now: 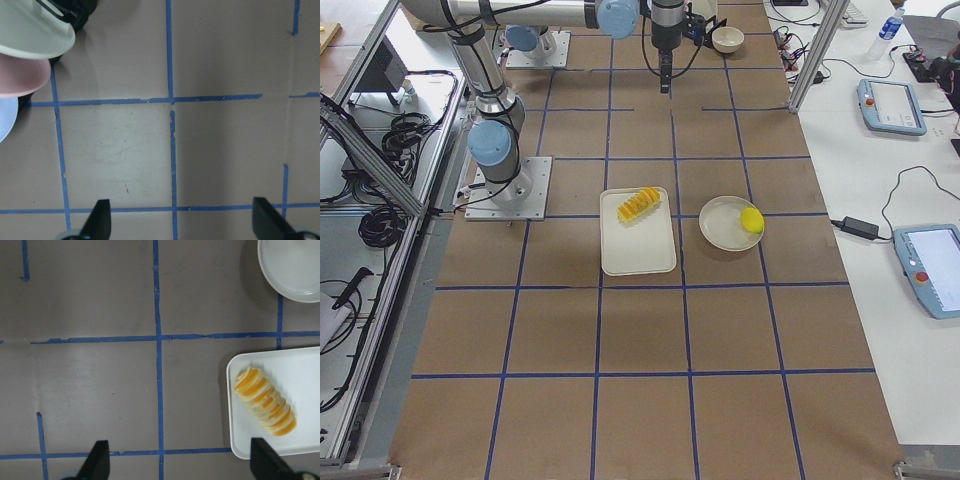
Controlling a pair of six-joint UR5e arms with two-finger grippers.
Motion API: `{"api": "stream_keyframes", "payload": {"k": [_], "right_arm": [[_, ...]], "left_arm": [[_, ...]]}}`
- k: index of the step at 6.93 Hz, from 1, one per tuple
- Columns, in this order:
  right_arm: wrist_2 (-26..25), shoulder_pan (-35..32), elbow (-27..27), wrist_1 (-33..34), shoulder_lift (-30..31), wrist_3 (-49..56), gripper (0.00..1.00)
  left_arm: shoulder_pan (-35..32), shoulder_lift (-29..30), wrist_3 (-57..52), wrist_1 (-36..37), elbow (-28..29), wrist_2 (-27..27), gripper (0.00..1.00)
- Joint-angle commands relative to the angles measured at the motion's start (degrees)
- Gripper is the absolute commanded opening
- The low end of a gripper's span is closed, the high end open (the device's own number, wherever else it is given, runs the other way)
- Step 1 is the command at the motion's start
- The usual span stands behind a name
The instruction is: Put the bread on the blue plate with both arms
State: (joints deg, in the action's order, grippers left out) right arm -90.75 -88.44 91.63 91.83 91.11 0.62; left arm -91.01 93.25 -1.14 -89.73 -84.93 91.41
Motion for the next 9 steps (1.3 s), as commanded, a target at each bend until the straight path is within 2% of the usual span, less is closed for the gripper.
{"api": "stream_keyframes", "payload": {"k": [1,3,4,5,7,8,9], "right_arm": [[0.0,-0.1,0.0,-0.2,0.2,0.0,1.00],[0.0,0.0,0.0,-0.2,-0.1,-0.3,1.00],[0.0,0.0,0.0,-0.2,-0.3,-0.5,1.00],[0.0,0.0,0.1,-0.2,-0.4,-0.2,1.00],[-0.1,0.4,1.2,-0.2,-0.6,0.9,1.00],[-0.4,1.2,3.6,4.0,-0.8,7.1,0.98],[-0.8,4.3,9.6,14.9,-1.4,17.6,0.98]], "left_arm": [[0.3,0.0,-0.1,-4.9,1.4,0.3,1.00],[3.3,-2.2,-7.3,-9.9,1.9,0.7,0.99],[10.3,-2.5,-11.6,-11.9,2.0,-0.3,0.99],[17.9,-1.6,-18.7,-14.3,2.0,-3.5,0.99],[28.0,-1.3,-31.8,-16.8,1.3,-4.1,0.99],[32.5,-1.0,-37.5,-16.7,1.7,-3.7,0.99],[36.9,1.2,-42.5,-16.7,2.7,-3.5,0.99]]}}
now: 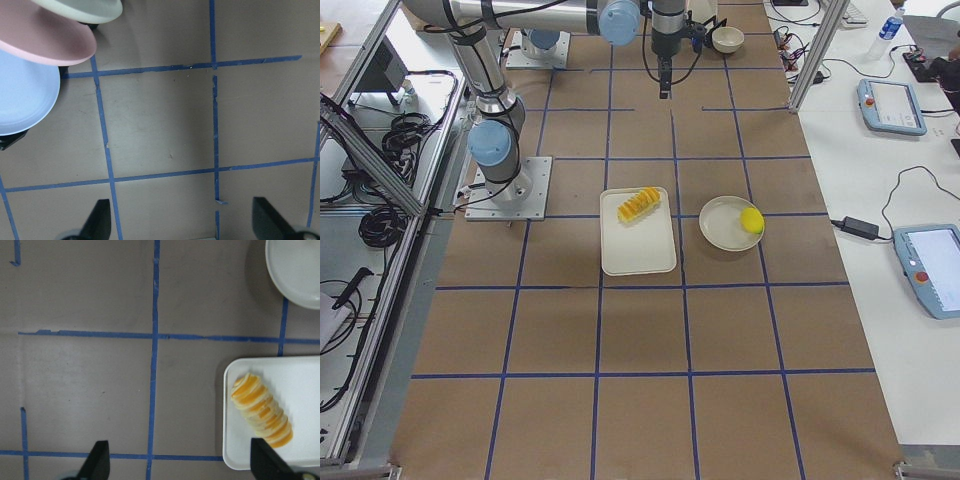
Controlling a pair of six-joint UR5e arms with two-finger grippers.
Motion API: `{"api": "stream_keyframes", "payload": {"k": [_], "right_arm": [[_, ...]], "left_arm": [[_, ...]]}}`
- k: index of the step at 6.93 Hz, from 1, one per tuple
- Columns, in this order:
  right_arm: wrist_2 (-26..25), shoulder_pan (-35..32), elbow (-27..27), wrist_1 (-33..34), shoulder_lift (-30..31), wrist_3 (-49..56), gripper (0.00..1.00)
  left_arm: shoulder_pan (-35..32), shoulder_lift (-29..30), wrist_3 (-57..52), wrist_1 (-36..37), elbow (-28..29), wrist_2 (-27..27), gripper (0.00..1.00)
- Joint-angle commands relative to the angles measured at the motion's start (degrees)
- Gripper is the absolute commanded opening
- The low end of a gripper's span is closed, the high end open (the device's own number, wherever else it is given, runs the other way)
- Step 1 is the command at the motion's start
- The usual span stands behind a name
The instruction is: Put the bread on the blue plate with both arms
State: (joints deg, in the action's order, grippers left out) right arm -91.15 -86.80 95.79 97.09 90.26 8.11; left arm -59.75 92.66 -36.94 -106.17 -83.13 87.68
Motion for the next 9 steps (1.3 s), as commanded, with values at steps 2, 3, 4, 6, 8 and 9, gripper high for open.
{"api": "stream_keyframes", "payload": {"k": [2,3,4,6,8,9], "right_arm": [[0.3,13.3,22.7,30.9,0.3,31.5,0.97],[3.1,17.6,29.9,38.8,0.4,37.6,0.98],[5.3,20.5,34.1,44.0,-0.2,42.7,0.98],[5.3,24.7,36.1,45.3,-4.3,58.4,0.95],[6.8,29.1,36.4,45.1,-8.7,65.3,0.95],[7.7,29.6,36.9,45.0,-8.8,65.8,0.95]], "left_arm": [[12.8,8.9,-13.4,-0.4,5.8,0.2,0.99],[13.7,15.0,-14.6,-0.5,10.1,0.2,0.99],[13.8,23.5,-15.8,0.1,15.1,0.1,1.00],[12.8,38.3,-16.5,-0.6,29.2,-0.2,1.00],[7.6,44.6,-16.7,-0.7,32.9,-0.4,1.00],[7.1,45.1,-16.7,-0.7,32.8,-0.5,1.00]]}}
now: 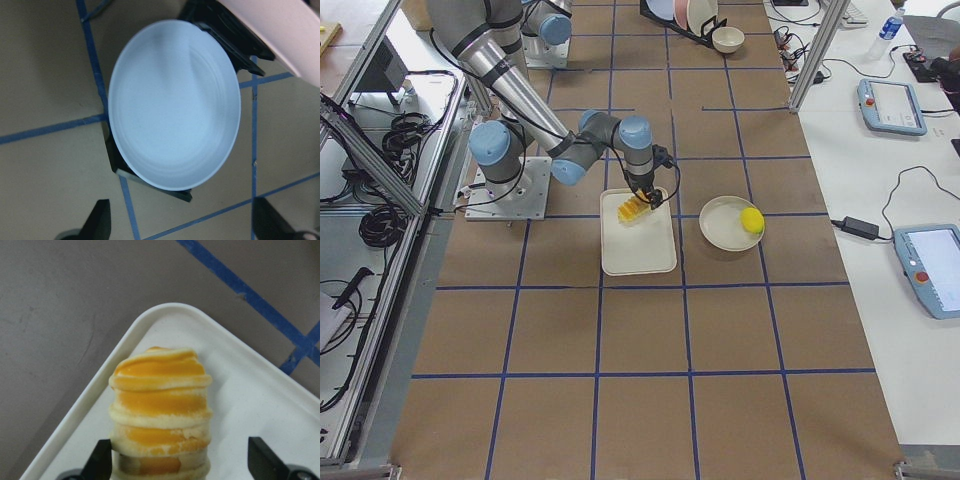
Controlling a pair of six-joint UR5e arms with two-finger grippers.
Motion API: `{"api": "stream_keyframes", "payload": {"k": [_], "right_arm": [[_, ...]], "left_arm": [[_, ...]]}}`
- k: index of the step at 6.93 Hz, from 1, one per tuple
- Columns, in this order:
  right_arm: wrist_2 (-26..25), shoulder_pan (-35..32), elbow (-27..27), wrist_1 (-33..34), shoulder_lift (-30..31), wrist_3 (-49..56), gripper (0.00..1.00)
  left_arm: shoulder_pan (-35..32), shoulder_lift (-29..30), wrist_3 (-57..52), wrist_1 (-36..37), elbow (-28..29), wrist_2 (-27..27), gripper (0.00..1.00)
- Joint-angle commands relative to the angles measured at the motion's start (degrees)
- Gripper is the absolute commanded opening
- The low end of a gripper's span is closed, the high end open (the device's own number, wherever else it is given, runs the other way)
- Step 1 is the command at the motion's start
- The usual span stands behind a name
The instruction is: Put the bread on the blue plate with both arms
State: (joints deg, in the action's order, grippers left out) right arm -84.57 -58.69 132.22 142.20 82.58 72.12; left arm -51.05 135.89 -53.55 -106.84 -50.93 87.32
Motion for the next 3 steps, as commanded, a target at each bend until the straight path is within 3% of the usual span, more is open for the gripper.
{"api": "stream_keyframes", "payload": {"k": [1,3], "right_arm": [[1.2,1.4,1.1,-0.3,-1.2,1.9,0.95],[1.1,1.4,1.5,-1.7,-0.8,2.0,0.95]], "left_arm": [[-1.3,2.2,-0.2,0.0,0.3,0.1,1.00],[0.5,3.4,-3.3,0.2,0.5,0.6,0.99]]}}
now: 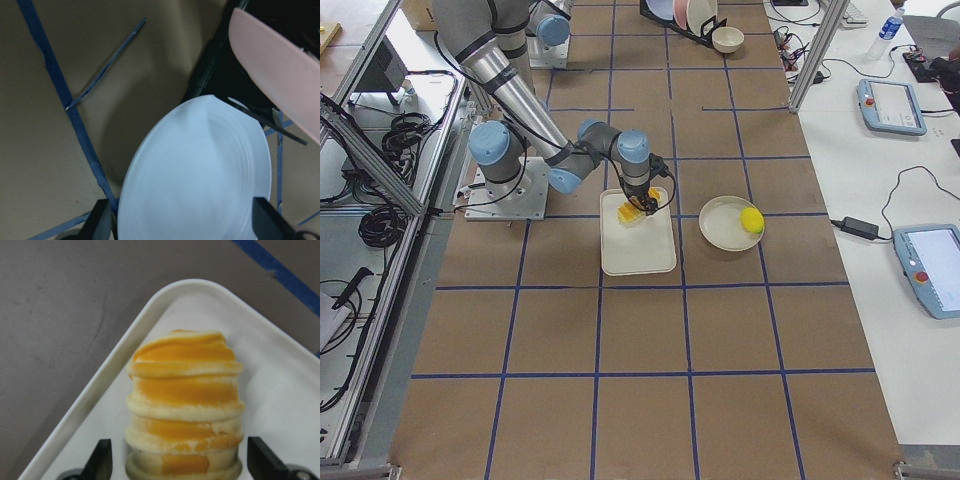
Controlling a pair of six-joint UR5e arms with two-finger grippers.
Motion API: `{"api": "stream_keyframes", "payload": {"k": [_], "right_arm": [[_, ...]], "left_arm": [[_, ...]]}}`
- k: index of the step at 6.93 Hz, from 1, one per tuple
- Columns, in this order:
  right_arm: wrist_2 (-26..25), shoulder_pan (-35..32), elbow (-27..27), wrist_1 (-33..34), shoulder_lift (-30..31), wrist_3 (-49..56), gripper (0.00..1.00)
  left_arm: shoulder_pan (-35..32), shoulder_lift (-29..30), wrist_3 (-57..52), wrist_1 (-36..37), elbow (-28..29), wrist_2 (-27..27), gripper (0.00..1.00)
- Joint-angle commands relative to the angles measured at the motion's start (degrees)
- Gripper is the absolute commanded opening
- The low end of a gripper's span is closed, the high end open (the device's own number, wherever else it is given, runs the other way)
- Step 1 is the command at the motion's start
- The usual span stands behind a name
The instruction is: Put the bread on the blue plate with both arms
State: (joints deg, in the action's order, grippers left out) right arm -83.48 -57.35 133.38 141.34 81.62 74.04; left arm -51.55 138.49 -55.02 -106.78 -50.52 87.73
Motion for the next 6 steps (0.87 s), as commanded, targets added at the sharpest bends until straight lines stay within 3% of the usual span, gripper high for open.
{"api": "stream_keyframes", "payload": {"k": [1,2,3,4,5,6], "right_arm": [[-0.1,0.1,0.5,-1.1,0.3,0.0,0.94],[-0.5,0.1,0.5,-1.1,0.4,-0.6,0.70],[-1.2,0.1,0.3,-1.0,0.5,-0.6,0.11],[-1.3,0.1,0.1,-1.0,0.6,-0.3,0.03],[-1.4,0.0,0.2,-1.0,1.5,-0.8,0.03],[-1.7,0.0,-0.1,-1.8,3.3,-1.5,0.03]], "left_arm": [[1.2,1.8,-1.9,0.3,0.0,0.2,0.98],[1.3,3.1,-1.9,0.3,0.0,0.3,0.92],[1.6,3.5,-2.0,0.2,-0.2,0.2,0.81],[1.6,3.4,-2.3,-0.4,0.1,0.2,0.48],[1.5,3.1,-2.2,-0.6,0.1,0.3,0.30],[1.5,3.0,-2.2,-1.0,0.2,0.3,0.18]]}}
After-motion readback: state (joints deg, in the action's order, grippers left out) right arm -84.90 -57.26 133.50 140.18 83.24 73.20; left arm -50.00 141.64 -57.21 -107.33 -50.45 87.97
